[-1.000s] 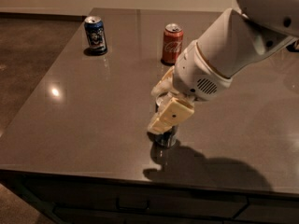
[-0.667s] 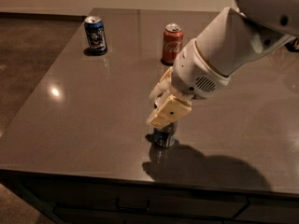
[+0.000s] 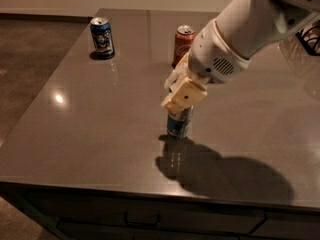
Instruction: Move redbull can near coke can
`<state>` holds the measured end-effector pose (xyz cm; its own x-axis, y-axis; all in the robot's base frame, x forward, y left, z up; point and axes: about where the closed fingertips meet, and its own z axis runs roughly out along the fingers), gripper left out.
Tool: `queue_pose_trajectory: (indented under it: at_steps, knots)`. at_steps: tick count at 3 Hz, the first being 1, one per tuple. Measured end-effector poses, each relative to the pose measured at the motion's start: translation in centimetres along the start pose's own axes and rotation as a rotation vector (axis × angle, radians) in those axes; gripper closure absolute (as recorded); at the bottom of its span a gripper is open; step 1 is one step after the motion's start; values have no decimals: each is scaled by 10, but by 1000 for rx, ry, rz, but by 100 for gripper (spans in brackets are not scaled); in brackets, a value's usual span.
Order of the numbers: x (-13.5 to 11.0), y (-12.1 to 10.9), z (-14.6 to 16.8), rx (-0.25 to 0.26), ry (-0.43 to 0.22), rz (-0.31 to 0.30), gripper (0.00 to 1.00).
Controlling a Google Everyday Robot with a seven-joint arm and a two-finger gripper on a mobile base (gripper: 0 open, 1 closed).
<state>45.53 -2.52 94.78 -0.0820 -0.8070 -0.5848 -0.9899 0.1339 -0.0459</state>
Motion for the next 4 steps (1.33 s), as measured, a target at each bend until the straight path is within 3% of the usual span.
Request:
queue_pose_trajectory:
  at_steps: [1,4]
  knots:
    - [-1,-32,-6,36,-8,55,100]
    - [24,-156,-8,175,3,296,100]
